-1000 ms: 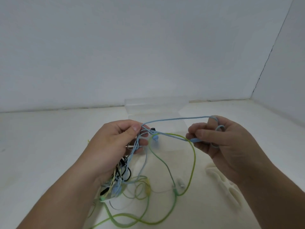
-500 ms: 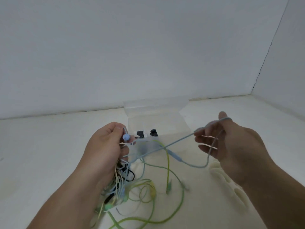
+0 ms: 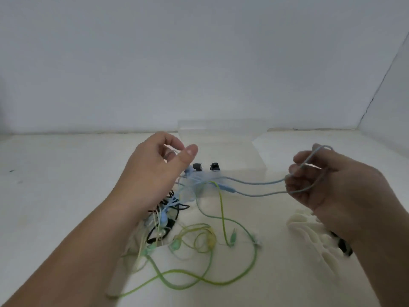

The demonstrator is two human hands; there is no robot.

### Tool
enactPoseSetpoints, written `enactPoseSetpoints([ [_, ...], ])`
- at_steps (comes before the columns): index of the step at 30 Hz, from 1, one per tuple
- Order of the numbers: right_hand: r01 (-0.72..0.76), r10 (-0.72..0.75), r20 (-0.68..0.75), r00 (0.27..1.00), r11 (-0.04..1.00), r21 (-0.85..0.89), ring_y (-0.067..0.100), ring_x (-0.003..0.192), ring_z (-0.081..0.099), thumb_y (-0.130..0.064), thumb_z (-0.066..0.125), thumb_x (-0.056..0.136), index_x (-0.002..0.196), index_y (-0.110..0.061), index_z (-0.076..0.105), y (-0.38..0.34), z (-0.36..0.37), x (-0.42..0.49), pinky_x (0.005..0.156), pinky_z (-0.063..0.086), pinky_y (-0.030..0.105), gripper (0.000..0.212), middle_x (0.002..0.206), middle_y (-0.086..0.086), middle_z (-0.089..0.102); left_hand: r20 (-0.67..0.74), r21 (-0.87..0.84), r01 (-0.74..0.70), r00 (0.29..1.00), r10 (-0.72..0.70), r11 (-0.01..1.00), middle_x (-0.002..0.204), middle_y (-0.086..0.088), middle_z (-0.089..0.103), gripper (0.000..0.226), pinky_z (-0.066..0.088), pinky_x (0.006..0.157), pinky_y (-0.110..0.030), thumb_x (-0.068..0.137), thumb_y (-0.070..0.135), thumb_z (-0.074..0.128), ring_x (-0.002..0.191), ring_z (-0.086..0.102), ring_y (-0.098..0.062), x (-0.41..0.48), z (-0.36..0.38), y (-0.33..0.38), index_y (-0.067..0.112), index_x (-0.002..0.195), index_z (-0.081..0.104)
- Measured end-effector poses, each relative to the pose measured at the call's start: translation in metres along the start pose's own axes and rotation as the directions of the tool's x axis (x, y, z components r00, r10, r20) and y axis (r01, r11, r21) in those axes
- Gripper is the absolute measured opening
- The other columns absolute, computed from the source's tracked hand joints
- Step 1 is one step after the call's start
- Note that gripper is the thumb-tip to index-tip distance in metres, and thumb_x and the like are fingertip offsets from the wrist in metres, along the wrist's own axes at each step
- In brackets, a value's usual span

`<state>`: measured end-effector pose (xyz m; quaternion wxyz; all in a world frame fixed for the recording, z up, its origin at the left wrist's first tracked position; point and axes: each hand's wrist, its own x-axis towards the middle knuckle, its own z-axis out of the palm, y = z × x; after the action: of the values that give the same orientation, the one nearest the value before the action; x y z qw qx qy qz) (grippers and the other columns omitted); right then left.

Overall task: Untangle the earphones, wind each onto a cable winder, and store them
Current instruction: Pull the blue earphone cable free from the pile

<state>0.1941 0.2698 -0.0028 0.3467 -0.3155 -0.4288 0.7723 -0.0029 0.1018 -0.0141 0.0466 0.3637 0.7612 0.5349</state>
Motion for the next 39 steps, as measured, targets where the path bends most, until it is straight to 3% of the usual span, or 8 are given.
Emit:
enactPoseSetpoints([
  [4, 0.234, -0.211, 0.136, 0.968, 0.567, -0.790, 0.021, 0.081, 0.070, -0.006, 0.071, 0.083, 0.090, -0.022, 0.073, 0.005, -0.003, -0.009, 0.075, 0.054, 0.036, 0.017, 0.077, -0.002, 0.075, -0.067, 0.072, -0.086, 0.994, 0.091, 0.994, 0.068, -0.002, 0.055, 0.018, 0.033, 0.047, -0.011, 0.088, 0.035, 0.070, 0.046, 0.042, -0.002, -0.001, -0.006, 0.004, 0.020, 0.079, 0.066],
  [8, 0.457, -0.284, 0.394, 0.874, 0.210, -0.864, -0.006, 0.104, 0.060, -0.015, 0.063, 0.061, 0.111, -0.042, 0.064, 0.006, 0.008, -0.020, 0.080, 0.043, 0.018, 0.057, 0.098, -0.022, 0.069, -0.215, 0.009, -0.049, 0.975, 0.049, 0.999, 0.082, -0.024, 0.064, 0.019, 0.033, 0.043, -0.012, 0.094, 0.029, 0.065, 0.044, 0.053, -0.005, -0.001, -0.009, 0.004, 0.016, 0.080, 0.065],
  [14, 0.591, -0.219, 0.577, 0.787, 0.538, -0.601, -0.005, 0.090, 0.067, -0.047, 0.059, 0.075, 0.098, -0.036, 0.072, 0.037, 0.048, -0.055, 0.077, 0.049, 0.019, 0.029, 0.092, -0.024, 0.073, -0.253, -0.046, -0.075, 0.966, 0.061, 0.996, 0.067, -0.018, 0.055, 0.021, 0.037, 0.045, -0.014, 0.093, 0.026, 0.066, 0.053, 0.057, -0.024, -0.003, 0.004, 0.001, 0.014, 0.077, 0.064],
  [18, 0.600, -0.131, 0.588, 0.798, 0.266, -0.755, 0.002, 0.056, 0.060, -0.084, 0.047, 0.067, 0.081, -0.030, 0.072, 0.066, 0.060, -0.064, 0.054, 0.048, 0.023, 0.061, 0.066, -0.011, 0.068, -0.321, -0.021, -0.124, 0.941, 0.111, 0.992, 0.060, -0.016, 0.051, 0.024, 0.049, 0.056, -0.039, 0.092, 0.031, 0.067, 0.064, 0.058, -0.037, -0.006, 0.016, 0.000, 0.017, 0.073, 0.062],
  [23, 0.417, -0.071, 0.450, 0.890, 0.528, -0.740, 0.014, 0.053, 0.064, -0.026, 0.061, 0.094, 0.070, -0.012, 0.072, 0.065, 0.056, -0.053, 0.056, 0.053, 0.026, 0.030, 0.062, 0.000, 0.071, -0.304, -0.050, -0.110, 0.948, 0.090, 0.993, 0.065, -0.017, 0.057, 0.024, 0.048, 0.057, -0.040, 0.092, 0.034, 0.067, 0.062, 0.060, -0.032, -0.009, 0.019, -0.008, 0.019, 0.073, 0.062],
  [28, 0.252, -0.195, 0.253, 0.948, 0.943, -0.216, 0.018, 0.064, 0.070, -0.015, 0.051, 0.094, 0.065, -0.008, 0.057, 0.022, 0.037, -0.033, 0.056, 0.055, 0.024, 0.030, 0.078, 0.004, 0.073, -0.337, -0.082, -0.065, 0.941, 0.033, 0.995, 0.059, -0.011, 0.051, 0.023, 0.046, 0.055, -0.038, 0.091, 0.032, 0.069, 0.067, 0.065, -0.037, 0.007, -0.001, -0.016, 0.016, 0.075, 0.065],
  [35, 0.140, -0.165, 0.348, 0.923, 0.986, 0.094, 0.025, 0.080, 0.075, -0.025, 0.048, 0.073, 0.046, -0.016, 0.044, 0.014, 0.035, -0.033, 0.065, 0.060, 0.030, 0.029, 0.089, 0.011, 0.074, -0.341, -0.014, -0.022, 0.940, 0.016, 1.000, 0.063, -0.006, 0.053, 0.025, 0.039, 0.059, -0.031, 0.087, 0.035, 0.073, 0.055, 0.046, -0.018, 0.006, -0.007, -0.019, 0.020, 0.070, 0.064],
  [39, 0.202, -0.151, 0.398, 0.905, 0.975, -0.090, 0.040, 0.094, 0.072, -0.016, 0.042, 0.090, 0.101, 0.012, 0.057, 0.018, 0.033, -0.030, 0.086, 0.059, 0.048, 0.034, 0.102, 0.023, 0.073, -0.313, 0.126, -0.219, 0.917, 0.249, 0.967, 0.091, 0.011, 0.061, 0.023, 0.042, 0.066, -0.026, 0.091, 0.053, 0.060, 0.077, 0.054, -0.003, -0.003, -0.011, -0.004, 0.033, 0.080, 0.066],
])
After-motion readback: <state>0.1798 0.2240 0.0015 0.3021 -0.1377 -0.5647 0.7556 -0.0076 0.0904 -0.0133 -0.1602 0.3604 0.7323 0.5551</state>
